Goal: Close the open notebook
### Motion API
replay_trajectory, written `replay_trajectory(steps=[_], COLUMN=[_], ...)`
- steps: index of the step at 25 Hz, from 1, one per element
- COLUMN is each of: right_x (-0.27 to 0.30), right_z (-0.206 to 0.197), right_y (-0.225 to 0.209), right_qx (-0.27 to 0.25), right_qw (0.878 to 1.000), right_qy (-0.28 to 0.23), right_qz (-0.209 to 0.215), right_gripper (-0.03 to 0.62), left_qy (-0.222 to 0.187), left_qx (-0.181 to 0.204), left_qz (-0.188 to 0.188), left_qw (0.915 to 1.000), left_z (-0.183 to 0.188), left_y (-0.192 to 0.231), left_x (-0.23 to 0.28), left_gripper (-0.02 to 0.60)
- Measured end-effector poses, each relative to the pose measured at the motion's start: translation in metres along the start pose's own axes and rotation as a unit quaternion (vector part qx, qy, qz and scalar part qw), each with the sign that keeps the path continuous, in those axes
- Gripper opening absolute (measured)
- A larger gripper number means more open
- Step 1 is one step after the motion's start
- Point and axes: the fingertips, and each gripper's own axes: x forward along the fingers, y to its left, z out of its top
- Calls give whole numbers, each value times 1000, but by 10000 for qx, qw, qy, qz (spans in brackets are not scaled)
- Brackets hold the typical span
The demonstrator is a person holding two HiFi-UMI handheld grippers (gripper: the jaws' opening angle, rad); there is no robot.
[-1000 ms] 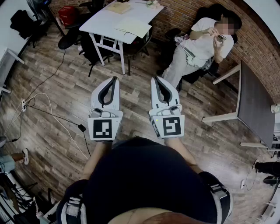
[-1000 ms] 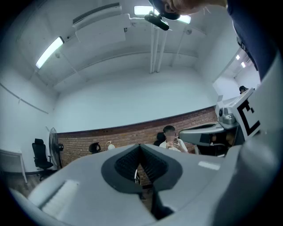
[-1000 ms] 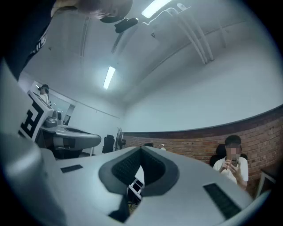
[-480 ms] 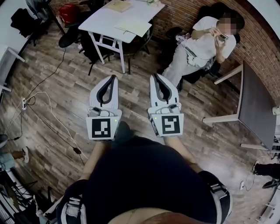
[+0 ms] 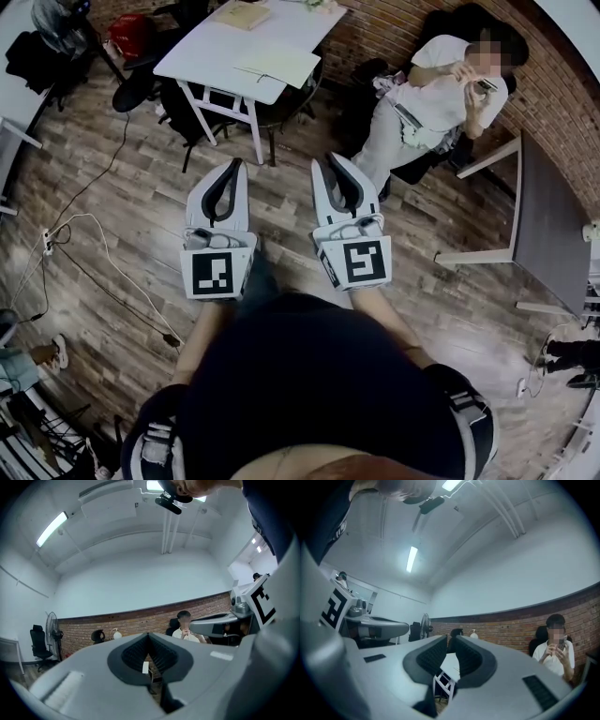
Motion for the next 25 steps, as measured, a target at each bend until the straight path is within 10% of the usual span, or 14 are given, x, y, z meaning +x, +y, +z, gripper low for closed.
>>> replay_trajectory(steps=[25], right_x=[233], right_z=[-23], right_y=[-38], right_qx=[-26], right_qw=[9954], right_qy=[181], right_qz=[-938], right_gripper=[77], left_qy=[-80], left_qx=[103], left_qz=[-962], left_qw=[9953], left_z=[-28], left_y=[169], left_x=[186], left_gripper=[6])
